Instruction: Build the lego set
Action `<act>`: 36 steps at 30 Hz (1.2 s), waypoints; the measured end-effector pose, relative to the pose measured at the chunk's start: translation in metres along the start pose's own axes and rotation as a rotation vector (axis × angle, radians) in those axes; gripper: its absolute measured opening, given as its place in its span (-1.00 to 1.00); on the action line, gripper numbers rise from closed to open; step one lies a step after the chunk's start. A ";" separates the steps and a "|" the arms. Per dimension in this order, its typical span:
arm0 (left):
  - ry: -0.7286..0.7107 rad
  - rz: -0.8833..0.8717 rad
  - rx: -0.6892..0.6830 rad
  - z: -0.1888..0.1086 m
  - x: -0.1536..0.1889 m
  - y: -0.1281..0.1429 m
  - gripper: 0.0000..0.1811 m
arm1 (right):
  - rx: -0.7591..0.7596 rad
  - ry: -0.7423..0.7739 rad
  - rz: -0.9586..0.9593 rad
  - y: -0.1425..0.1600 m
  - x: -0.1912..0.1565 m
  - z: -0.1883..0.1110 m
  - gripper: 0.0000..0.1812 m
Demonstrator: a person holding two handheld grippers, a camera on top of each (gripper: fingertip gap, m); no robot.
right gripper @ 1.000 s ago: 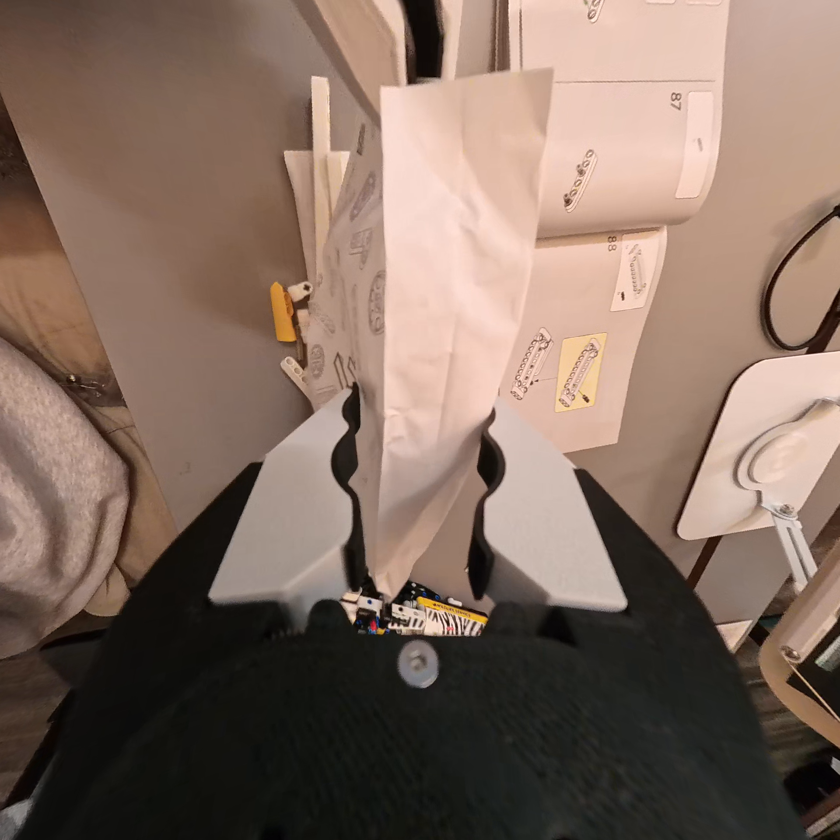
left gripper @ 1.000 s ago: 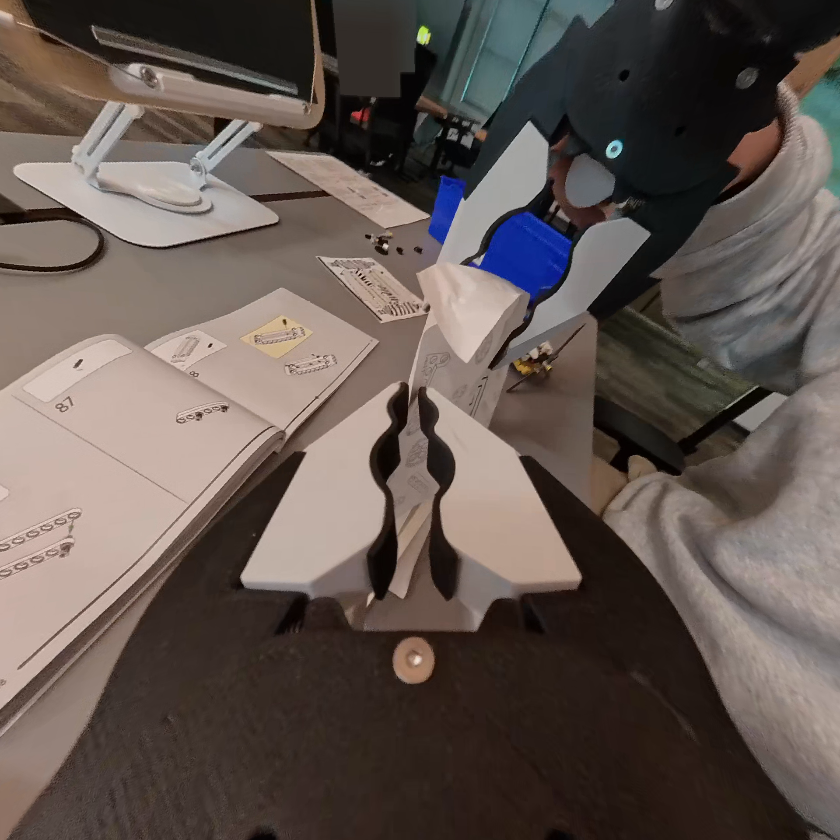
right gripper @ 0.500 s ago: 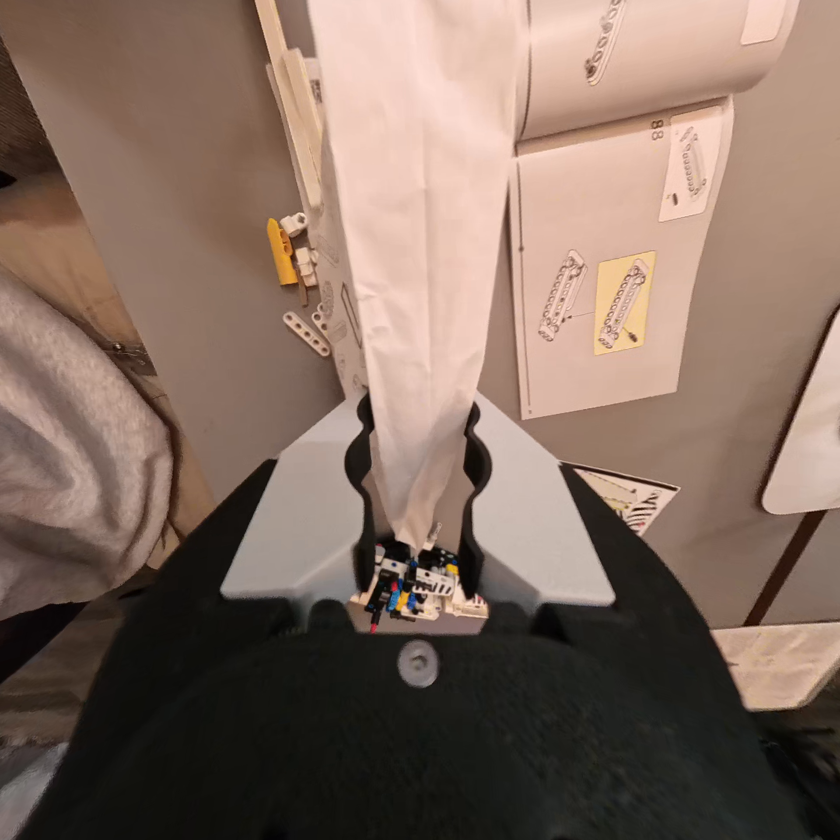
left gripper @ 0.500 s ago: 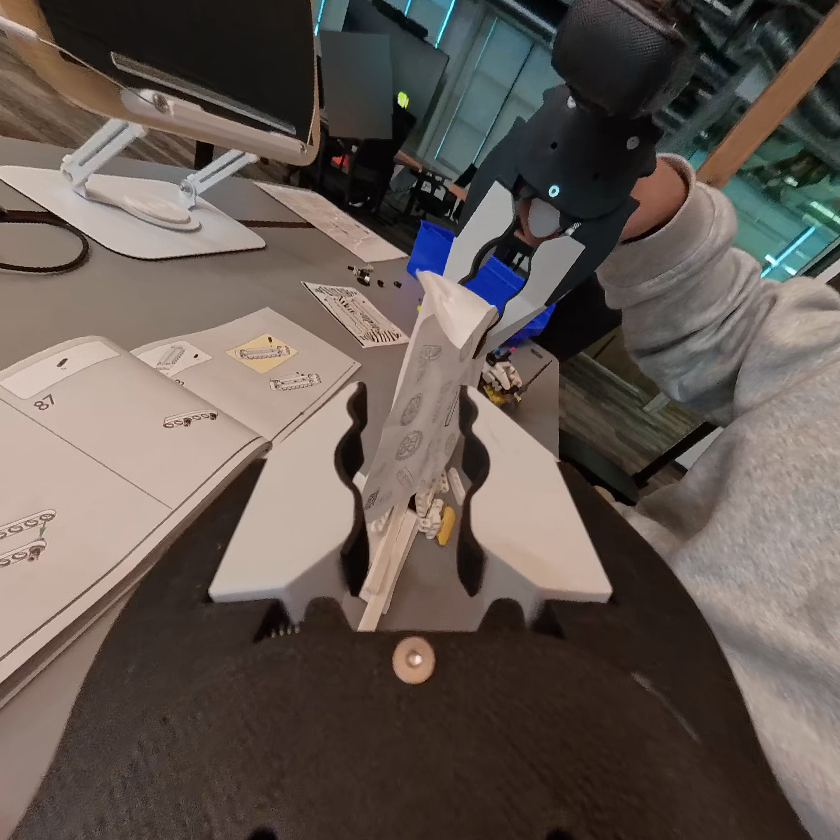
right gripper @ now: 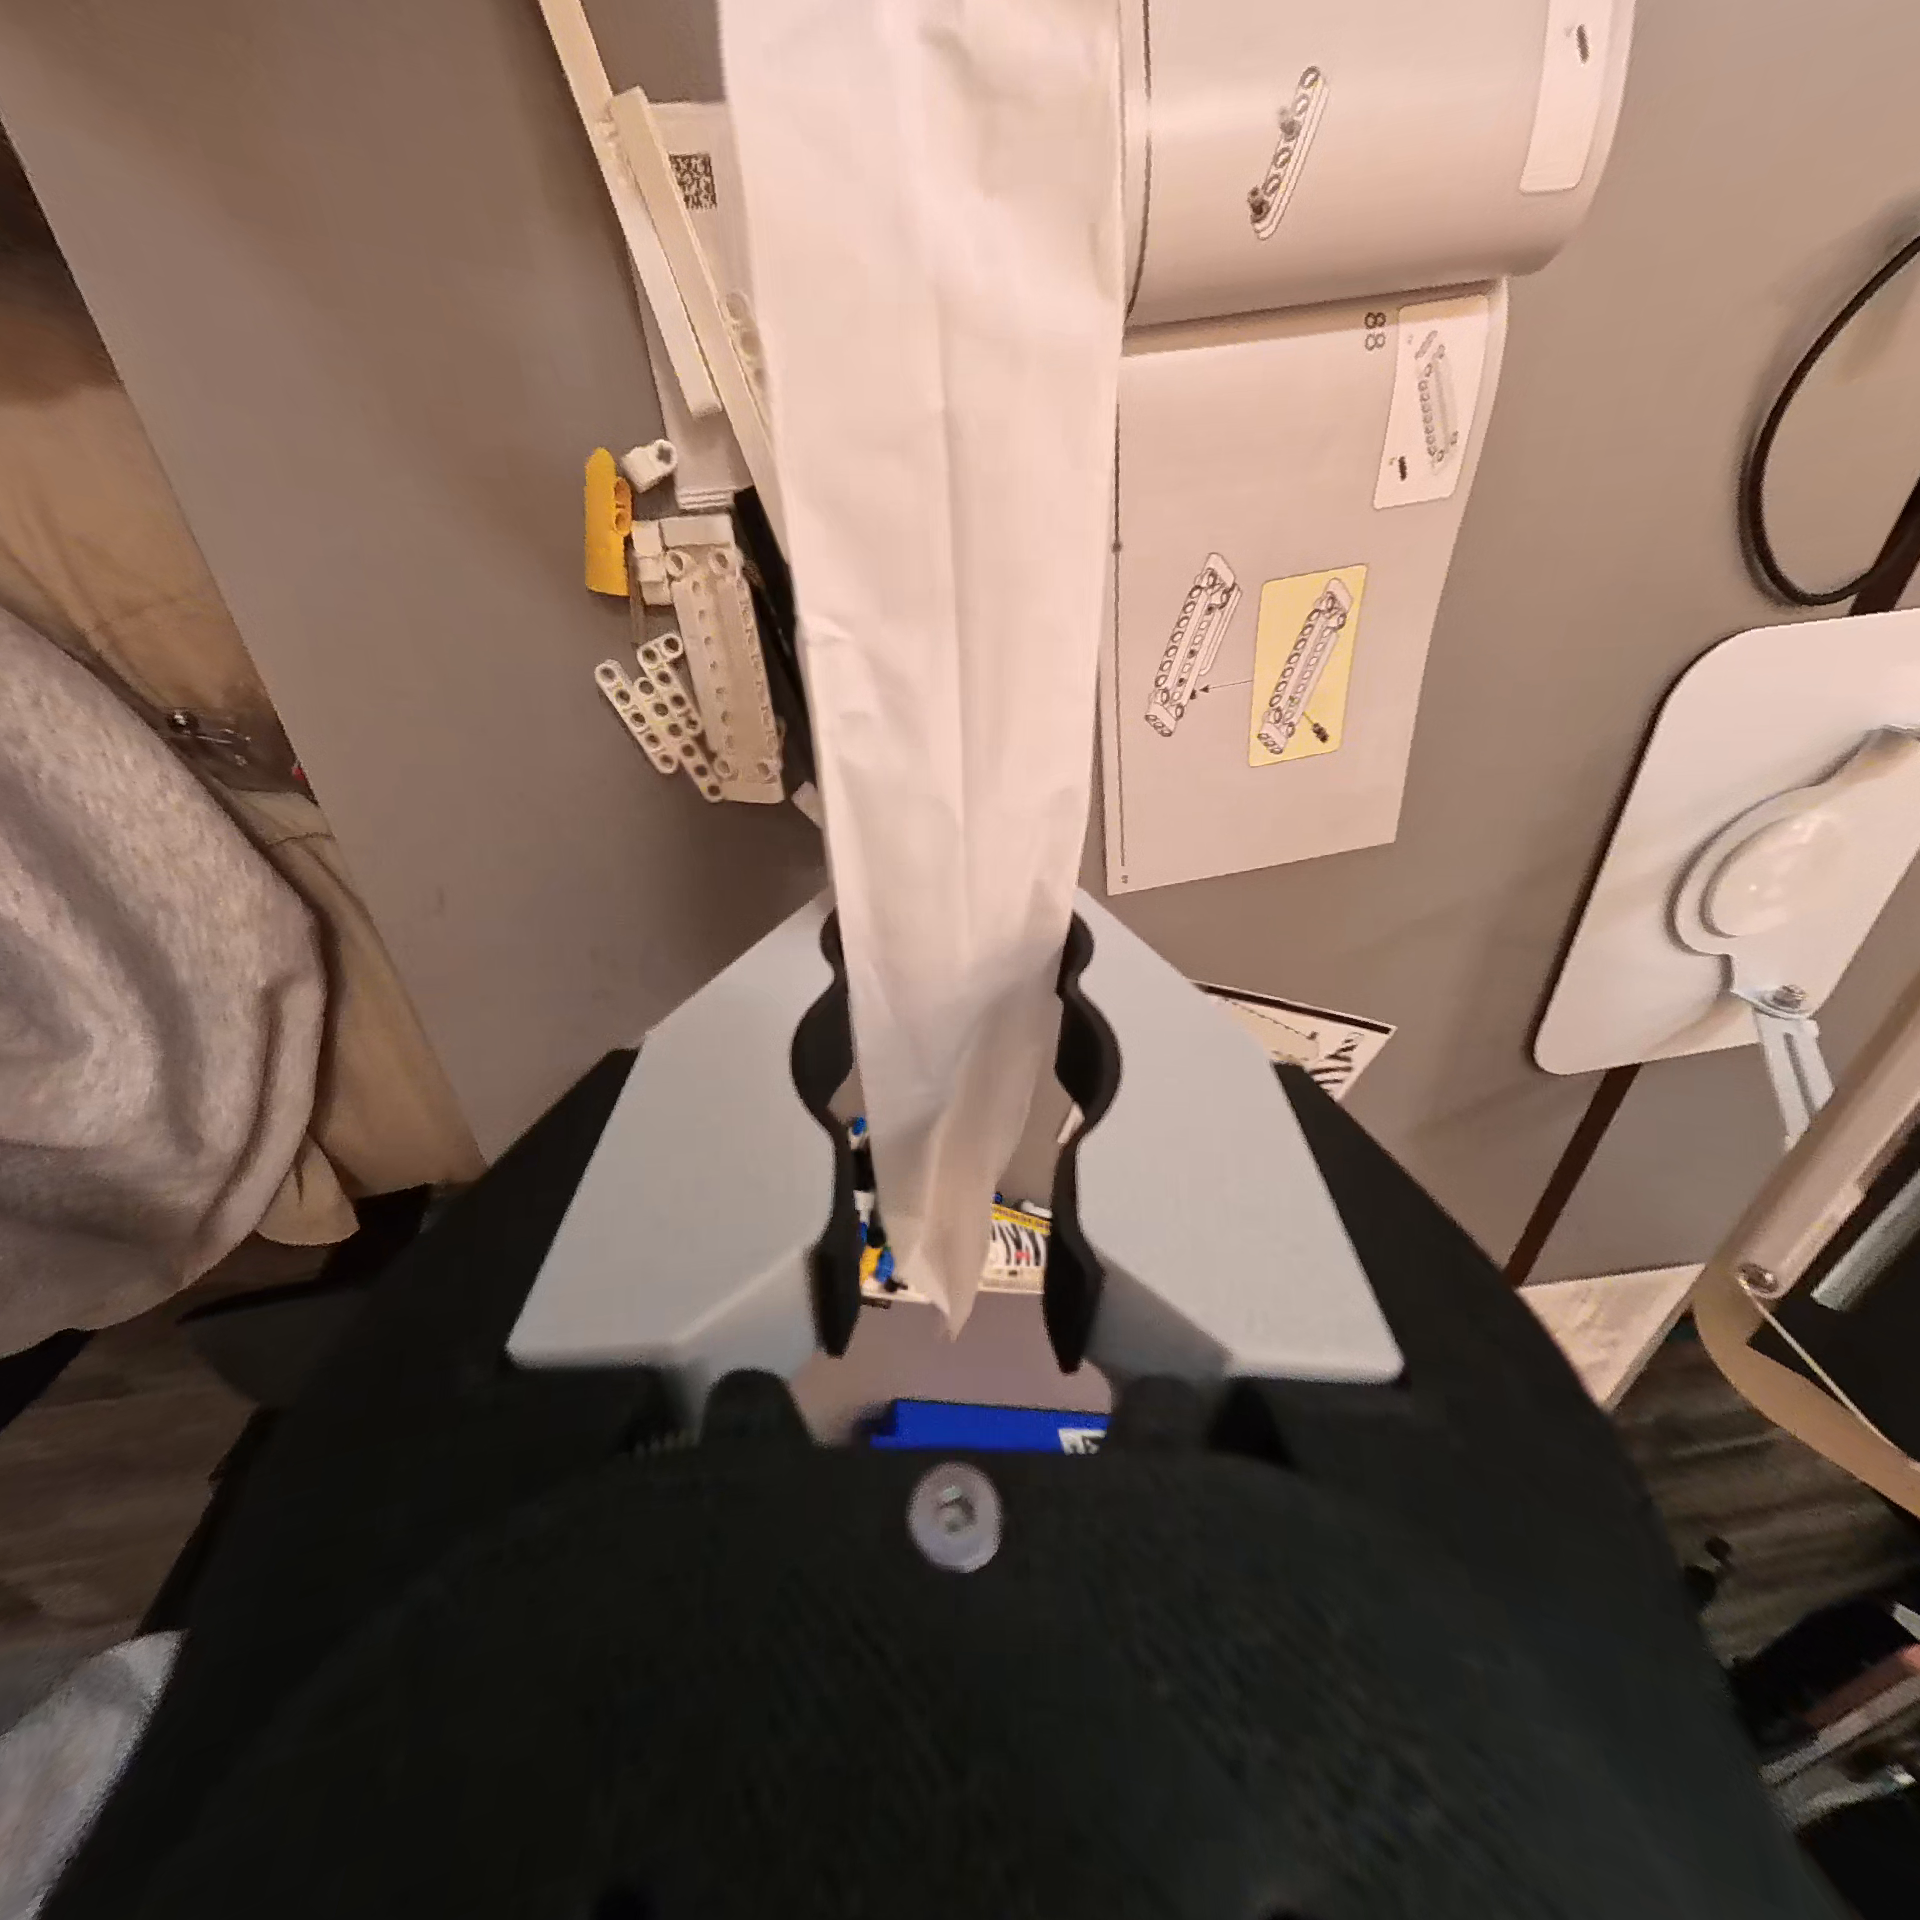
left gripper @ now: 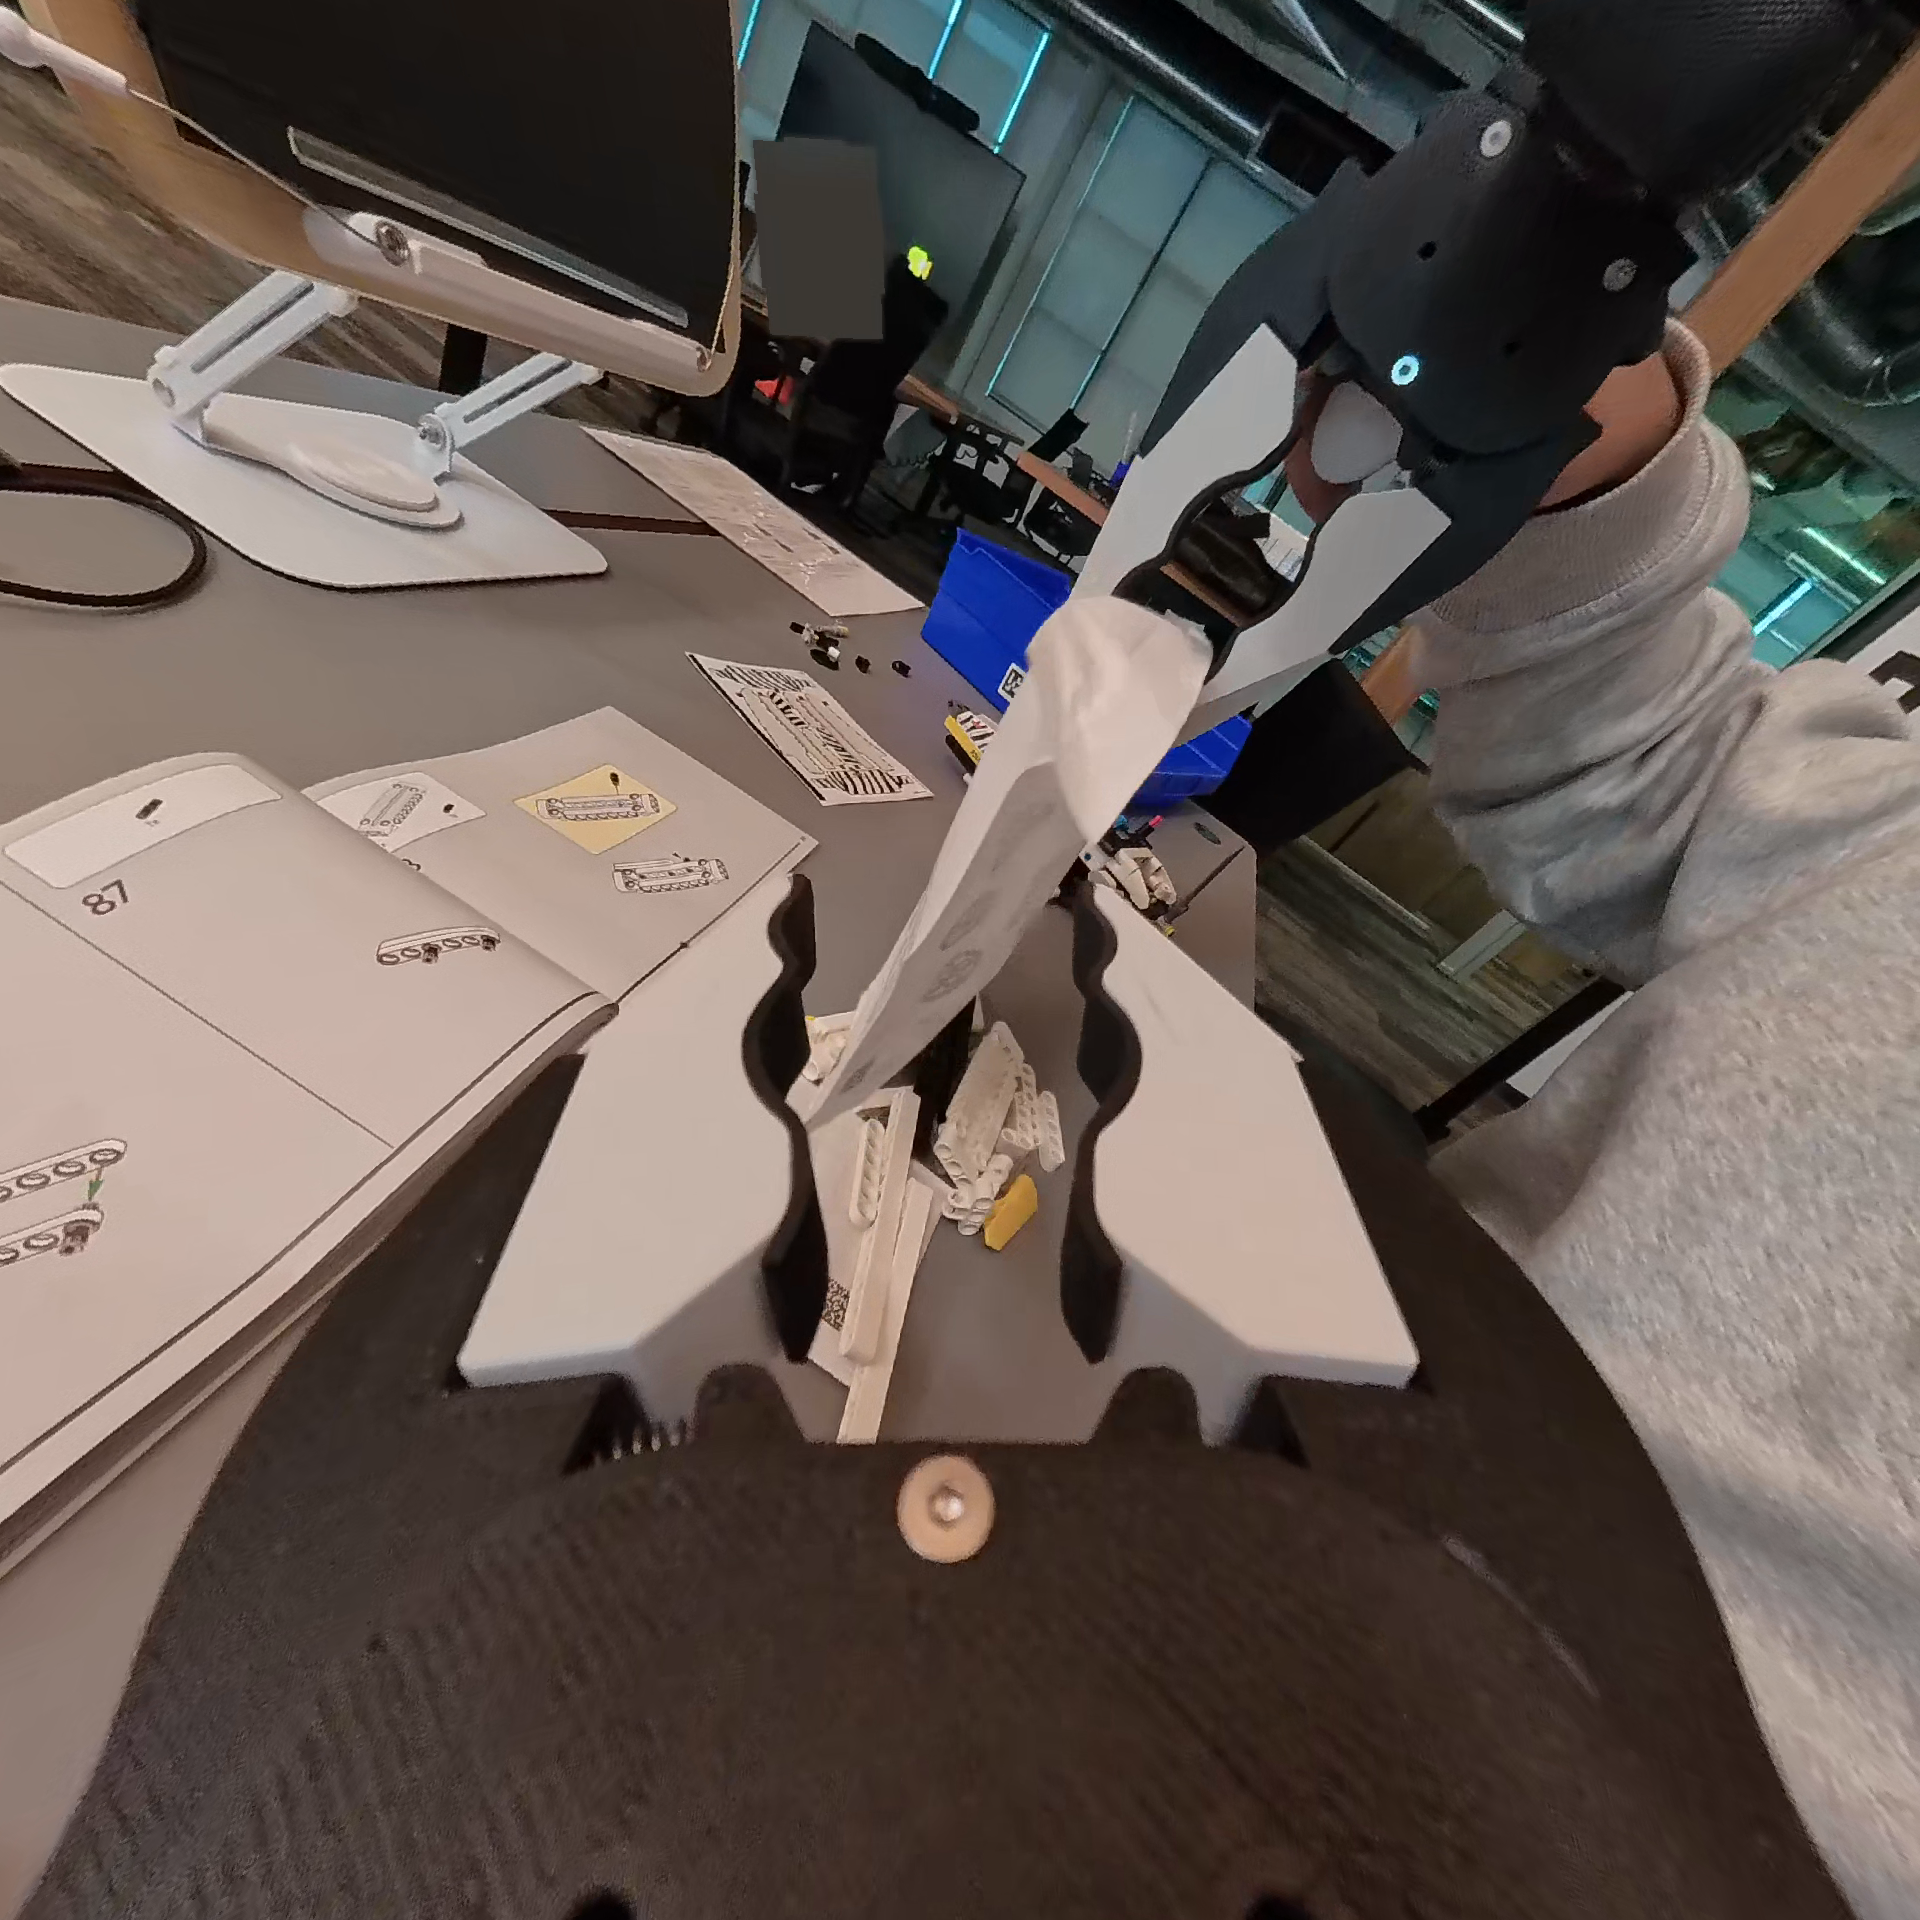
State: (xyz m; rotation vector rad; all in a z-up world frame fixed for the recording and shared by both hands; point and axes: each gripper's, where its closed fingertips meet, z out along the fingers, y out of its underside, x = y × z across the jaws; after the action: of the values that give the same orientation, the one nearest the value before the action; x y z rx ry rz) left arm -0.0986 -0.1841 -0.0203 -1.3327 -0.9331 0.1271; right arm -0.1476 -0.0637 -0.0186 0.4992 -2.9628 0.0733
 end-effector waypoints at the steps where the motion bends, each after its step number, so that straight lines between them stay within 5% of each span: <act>1: 0.001 -0.002 -0.001 0.000 0.000 0.000 -0.47 | 0.000 -0.002 -0.001 -0.001 0.000 0.000 -0.61; 36: -0.026 -0.047 0.021 -0.007 -0.010 -0.001 -0.47 | 0.228 -0.083 0.167 -0.001 -0.002 0.007 -0.67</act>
State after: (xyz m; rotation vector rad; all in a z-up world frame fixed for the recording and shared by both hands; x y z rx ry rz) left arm -0.1016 -0.1954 -0.0243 -1.2917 -0.9823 0.1176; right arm -0.1462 -0.0640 -0.0258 0.2846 -3.0888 0.4213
